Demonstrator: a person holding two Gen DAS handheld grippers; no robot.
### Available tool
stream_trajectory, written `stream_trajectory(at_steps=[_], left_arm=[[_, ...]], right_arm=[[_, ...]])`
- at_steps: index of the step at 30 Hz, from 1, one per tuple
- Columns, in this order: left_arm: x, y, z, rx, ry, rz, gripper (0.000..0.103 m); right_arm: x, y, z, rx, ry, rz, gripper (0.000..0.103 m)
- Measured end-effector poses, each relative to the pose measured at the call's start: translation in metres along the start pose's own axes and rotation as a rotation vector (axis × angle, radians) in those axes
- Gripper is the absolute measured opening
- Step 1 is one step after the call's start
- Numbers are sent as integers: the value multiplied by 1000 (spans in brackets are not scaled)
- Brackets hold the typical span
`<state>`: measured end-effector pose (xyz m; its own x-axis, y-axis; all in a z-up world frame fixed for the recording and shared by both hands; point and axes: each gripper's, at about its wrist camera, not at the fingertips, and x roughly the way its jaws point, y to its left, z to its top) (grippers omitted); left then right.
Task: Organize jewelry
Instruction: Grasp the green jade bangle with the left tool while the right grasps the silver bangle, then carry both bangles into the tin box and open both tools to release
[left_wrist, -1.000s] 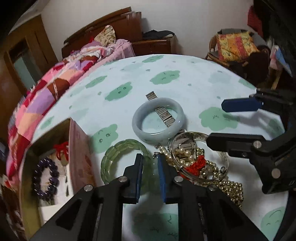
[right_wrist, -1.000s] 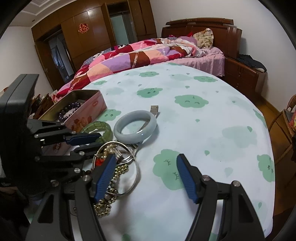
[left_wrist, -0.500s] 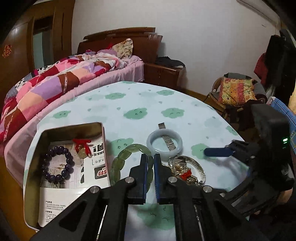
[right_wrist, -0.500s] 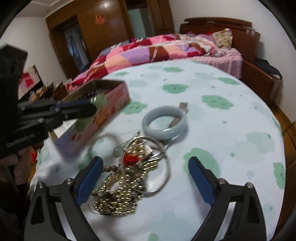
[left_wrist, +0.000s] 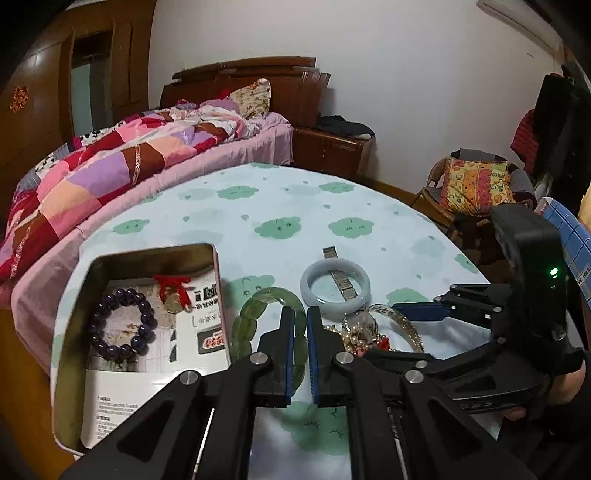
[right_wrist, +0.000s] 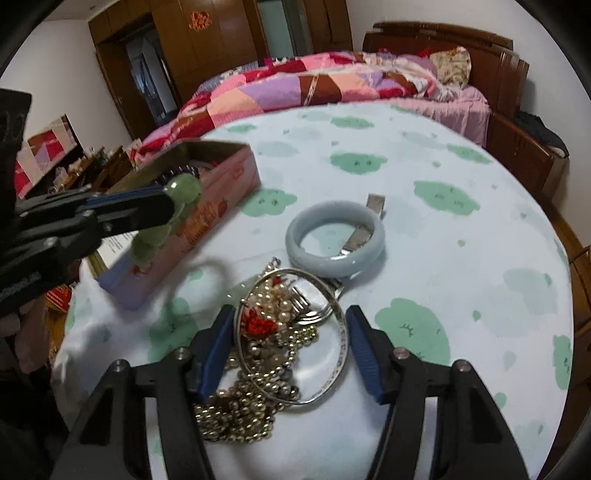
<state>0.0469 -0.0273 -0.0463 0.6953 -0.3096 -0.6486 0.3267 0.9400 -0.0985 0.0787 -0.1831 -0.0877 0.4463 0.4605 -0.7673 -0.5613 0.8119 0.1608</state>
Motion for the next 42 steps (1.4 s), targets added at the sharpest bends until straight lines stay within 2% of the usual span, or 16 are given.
stream_trajectory(at_steps=[5,11,18,29,42], left_arm=[[-14,1,5,7,-38,15,6],[-25,10,8,-7,-67,43,6],[-37,30,8,-40,-94,79,6],[-40,78,2,-118,-100,176,6],[-25,105,-4,-163,-78,196,6]], right_arm=[[-23,4,8,-6,-73,-29,63],[-32,10,20,-19,-115,-31,63],[-28,20,34,-50,-132,-23,63],[-16,41,65,-103,-165,8,63],[8,81,96,-189,-185,44,63]])
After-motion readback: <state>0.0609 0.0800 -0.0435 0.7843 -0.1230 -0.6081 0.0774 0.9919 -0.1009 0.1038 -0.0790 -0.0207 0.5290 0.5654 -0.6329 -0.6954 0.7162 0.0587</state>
